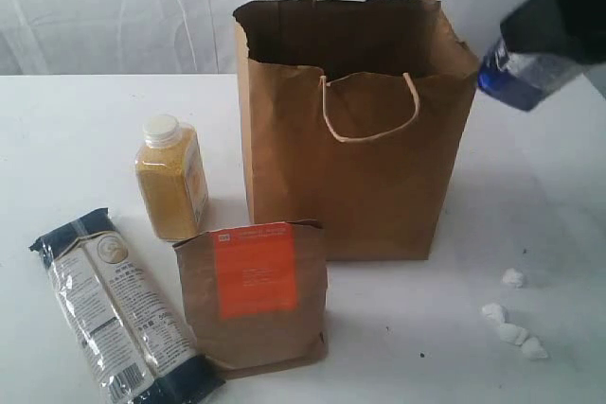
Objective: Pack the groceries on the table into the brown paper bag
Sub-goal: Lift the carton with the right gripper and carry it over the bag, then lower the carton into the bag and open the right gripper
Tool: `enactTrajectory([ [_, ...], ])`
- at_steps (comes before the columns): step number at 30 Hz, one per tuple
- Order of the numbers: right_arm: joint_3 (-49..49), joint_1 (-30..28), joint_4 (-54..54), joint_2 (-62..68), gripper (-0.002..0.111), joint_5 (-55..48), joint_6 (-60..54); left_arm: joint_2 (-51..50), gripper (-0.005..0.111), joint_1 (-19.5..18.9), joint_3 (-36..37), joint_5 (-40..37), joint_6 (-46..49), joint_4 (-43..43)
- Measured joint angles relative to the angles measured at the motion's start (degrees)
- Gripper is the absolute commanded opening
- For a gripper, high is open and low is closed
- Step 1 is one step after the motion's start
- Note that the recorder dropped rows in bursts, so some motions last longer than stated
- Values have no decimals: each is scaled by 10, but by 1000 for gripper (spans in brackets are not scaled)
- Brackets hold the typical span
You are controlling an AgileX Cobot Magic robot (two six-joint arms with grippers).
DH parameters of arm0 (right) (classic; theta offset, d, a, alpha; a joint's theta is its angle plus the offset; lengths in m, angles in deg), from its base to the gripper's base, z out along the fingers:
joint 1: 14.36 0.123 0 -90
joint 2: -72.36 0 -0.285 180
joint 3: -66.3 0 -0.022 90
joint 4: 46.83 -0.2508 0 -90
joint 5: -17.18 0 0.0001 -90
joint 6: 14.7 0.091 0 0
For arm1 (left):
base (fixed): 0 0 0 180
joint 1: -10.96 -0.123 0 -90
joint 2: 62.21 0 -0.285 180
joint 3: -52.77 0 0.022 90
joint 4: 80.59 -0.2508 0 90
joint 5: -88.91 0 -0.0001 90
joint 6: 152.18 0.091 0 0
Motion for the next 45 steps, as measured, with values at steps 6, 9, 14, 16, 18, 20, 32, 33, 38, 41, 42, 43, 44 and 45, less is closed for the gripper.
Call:
enactTrajectory([
  [6, 96, 0, 2, 108, 0, -5, -33, 0, 0, 0, 0, 0, 0, 0],
  [9, 134, 0, 2, 156, 0, -3, -42, 0, 0, 0, 0, 0, 0, 0],
  [14, 187, 0, 2, 217, 0, 7, -46, 0, 0, 0, 0, 0, 0, 0],
  [16, 197, 0, 2, 240, 0, 9, -49, 0, 0, 0, 0, 0, 0, 0],
  [18, 201, 0, 2, 262, 0, 9, -50, 0, 0, 0, 0, 0, 0, 0],
  [20, 202, 0, 1, 280, 0, 8, -50, 0, 0, 0, 0, 0, 0, 0],
  [32, 202, 0, -15, 355, 0, -10, -54, 0, 0, 0, 0, 0, 0, 0],
  [33, 202, 0, -16, 359, 0, -16, -54, 0, 0, 0, 0, 0, 0, 0],
  [38, 202, 0, -25, 378, 2, -34, -55, 0, 0, 0, 0, 0, 0, 0],
  [41, 202, 0, -25, 380, 25, -34, -55, 0, 0, 0, 0, 0, 0, 0],
  [42, 202, 0, -25, 380, 32, -37, -56, 0, 0, 0, 0, 0, 0, 0],
  [43, 202, 0, -25, 380, 47, -40, -56, 0, 0, 0, 0, 0, 0, 0],
  [44, 202, 0, -25, 380, 55, -44, -57, 0, 0, 0, 0, 0, 0, 0],
  [45, 202, 0, -25, 380, 69, -44, -57, 0, 0, 0, 0, 0, 0, 0],
])
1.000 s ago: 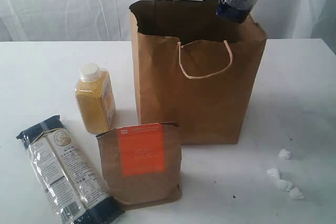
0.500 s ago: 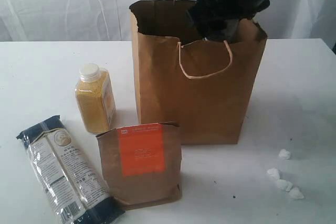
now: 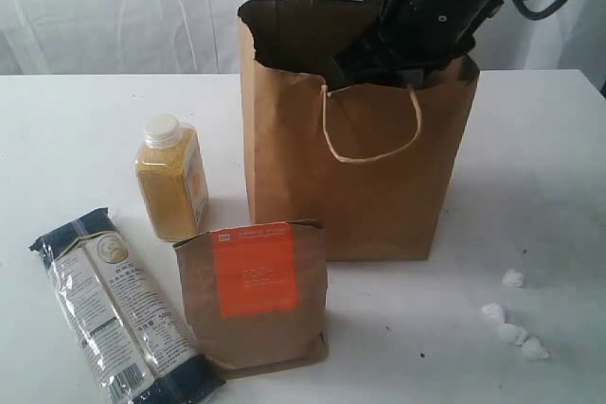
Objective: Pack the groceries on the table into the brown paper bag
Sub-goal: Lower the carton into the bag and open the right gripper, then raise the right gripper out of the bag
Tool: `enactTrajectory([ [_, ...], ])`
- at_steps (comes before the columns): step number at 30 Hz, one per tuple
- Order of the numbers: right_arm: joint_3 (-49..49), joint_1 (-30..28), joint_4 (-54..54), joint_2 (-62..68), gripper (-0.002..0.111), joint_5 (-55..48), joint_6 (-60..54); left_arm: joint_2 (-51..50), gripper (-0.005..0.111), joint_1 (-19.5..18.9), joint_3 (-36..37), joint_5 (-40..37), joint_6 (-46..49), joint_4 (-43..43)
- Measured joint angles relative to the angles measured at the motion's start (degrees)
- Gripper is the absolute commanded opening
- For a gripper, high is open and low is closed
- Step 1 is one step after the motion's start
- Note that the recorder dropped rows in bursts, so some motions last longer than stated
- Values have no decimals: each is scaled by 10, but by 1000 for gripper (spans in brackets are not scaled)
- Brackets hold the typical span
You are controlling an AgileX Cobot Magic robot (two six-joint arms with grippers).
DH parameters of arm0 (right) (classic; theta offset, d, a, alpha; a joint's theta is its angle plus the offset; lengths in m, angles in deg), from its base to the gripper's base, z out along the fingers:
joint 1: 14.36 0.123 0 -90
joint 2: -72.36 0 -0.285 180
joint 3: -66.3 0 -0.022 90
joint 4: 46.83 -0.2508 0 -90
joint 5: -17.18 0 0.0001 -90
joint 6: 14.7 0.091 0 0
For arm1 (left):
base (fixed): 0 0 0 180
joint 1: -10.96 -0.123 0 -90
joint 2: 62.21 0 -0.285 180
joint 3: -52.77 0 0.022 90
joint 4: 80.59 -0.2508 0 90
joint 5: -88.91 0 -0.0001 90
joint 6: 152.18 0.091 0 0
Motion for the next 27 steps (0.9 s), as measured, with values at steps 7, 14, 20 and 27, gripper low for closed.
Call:
enactTrajectory([
  [7, 1, 0, 0, -2, 85, 0, 0, 0, 0, 0, 0, 0, 0, 0],
  [14, 1, 0, 0, -27, 85, 0, 0, 0, 0, 0, 0, 0, 0, 0],
  [20, -4, 0, 0, -71, 78, 2, 0, 0, 0, 0, 0, 0, 0, 0],
  [27, -52, 0, 0, -163, 54, 45, 0, 0, 0, 0, 0, 0, 0, 0],
])
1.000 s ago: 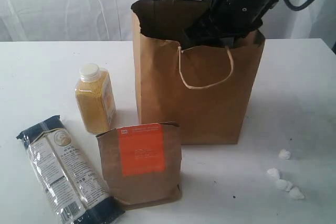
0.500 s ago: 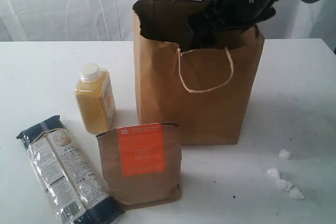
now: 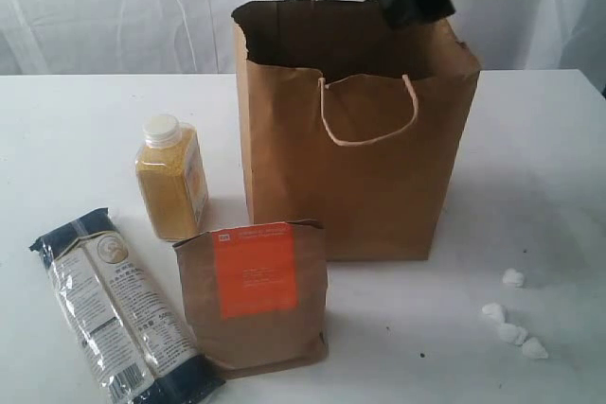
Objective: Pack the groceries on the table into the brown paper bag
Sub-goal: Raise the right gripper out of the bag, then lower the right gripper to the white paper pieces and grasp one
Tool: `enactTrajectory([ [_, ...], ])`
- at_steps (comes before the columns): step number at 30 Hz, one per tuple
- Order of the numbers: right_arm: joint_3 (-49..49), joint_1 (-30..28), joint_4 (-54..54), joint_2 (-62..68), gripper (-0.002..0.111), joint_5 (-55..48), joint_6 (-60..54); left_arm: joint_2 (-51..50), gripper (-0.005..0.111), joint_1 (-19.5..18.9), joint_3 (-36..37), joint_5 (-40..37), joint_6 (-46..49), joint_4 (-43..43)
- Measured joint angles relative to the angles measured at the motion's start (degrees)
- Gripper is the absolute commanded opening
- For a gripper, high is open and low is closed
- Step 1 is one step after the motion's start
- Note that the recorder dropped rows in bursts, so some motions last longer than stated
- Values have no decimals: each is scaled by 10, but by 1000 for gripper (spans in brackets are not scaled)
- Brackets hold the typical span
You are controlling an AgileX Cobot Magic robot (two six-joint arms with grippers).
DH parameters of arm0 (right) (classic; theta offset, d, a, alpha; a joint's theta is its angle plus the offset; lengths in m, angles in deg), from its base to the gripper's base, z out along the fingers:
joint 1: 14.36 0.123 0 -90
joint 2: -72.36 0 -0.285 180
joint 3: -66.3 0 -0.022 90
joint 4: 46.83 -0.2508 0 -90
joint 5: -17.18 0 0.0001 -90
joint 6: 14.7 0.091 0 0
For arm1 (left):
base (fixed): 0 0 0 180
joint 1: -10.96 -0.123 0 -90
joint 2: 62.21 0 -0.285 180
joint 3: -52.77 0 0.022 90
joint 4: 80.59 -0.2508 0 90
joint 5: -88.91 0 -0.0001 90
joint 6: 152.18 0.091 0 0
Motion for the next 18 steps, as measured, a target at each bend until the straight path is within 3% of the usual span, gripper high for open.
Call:
enactTrajectory([
  [7, -94, 0, 0, -120, 2, 77, 1, 0, 0, 0, 0, 0, 0, 0],
  [18, -372, 0, 4, -362, 0, 142, 84, 0, 0, 0, 0, 0, 0, 0],
])
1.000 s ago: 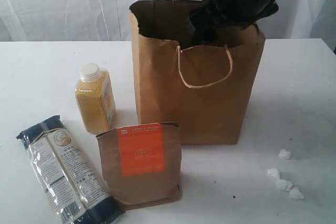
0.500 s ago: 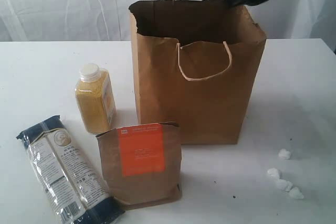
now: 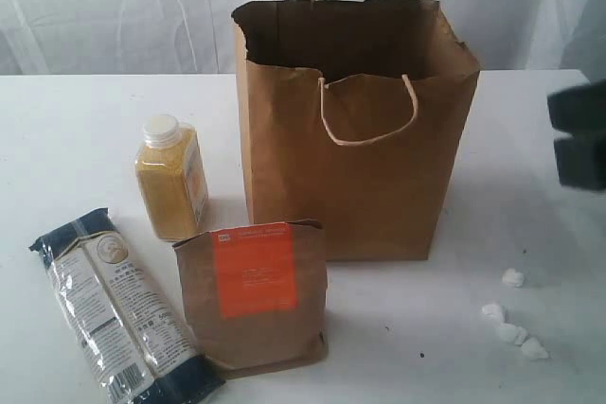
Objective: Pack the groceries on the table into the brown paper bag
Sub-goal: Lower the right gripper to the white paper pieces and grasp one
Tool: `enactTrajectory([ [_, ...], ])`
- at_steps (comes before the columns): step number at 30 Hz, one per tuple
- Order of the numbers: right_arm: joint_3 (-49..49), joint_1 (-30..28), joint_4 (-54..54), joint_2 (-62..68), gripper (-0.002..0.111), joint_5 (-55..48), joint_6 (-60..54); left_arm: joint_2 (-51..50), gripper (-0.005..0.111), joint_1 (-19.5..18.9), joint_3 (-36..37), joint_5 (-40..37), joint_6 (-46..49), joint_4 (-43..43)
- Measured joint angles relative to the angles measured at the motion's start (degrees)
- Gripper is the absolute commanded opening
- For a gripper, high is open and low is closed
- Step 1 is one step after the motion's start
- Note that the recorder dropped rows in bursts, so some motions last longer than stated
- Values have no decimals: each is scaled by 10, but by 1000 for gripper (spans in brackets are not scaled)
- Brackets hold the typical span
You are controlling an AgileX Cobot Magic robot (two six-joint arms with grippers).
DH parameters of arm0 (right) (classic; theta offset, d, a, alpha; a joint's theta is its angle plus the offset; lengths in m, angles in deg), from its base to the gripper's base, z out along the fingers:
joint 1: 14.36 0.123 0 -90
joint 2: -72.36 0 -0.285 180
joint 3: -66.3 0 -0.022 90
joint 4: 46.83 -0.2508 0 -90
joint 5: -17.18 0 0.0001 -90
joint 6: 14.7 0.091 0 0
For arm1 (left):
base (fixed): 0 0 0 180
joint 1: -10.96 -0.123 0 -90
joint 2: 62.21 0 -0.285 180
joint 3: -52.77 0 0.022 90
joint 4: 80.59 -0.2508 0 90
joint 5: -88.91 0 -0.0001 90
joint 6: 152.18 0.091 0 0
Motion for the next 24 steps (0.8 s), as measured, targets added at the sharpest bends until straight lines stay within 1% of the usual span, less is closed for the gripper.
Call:
enactTrajectory([
  [6, -103, 0, 0, -40, 0, -39, 59, 0, 0, 0, 0, 0, 0, 0],
  [8, -127, 0, 43, -34, 1, -43, 92, 0, 0, 0, 0, 0, 0, 0],
  [9, -130, -7, 83, -19, 3, -43, 127, 0, 0, 0, 0, 0, 0, 0],
  [10, -130, -14, 98, -7, 9, -43, 137, 0, 0, 0, 0, 0, 0, 0],
  [11, -130, -32, 113, 26, 12, -39, 148, 0, 0, 0, 0, 0, 0, 0],
  [12, -130, -40, 115, 47, 21, -38, 148, 0, 0, 0, 0, 0, 0, 0],
  [13, -130, -64, 106, 98, 31, -31, 138, 0, 0, 0, 0, 0, 0, 0],
  [14, -122, -90, 82, 145, 37, -20, 110, 0, 0, 0, 0, 0, 0, 0],
  [15, -115, -108, 57, 182, 47, -11, 92, 0, 0, 0, 0, 0, 0, 0],
  [16, -97, -132, 19, 235, 51, 1, 54, 0, 0, 0, 0, 0, 0, 0],
  [18, -66, -163, -40, 307, 52, 22, 2, 0, 0, 0, 0, 0, 0, 0],
  [19, -53, -171, -53, 334, 52, 25, -11, 0, 0, 0, 0, 0, 0, 0],
  [20, -38, -183, -62, 365, 52, 35, -24, 0, 0, 0, 0, 0, 0, 0],
  [24, -23, -200, -64, 414, 52, 45, -34, 0, 0, 0, 0, 0, 0, 0],
])
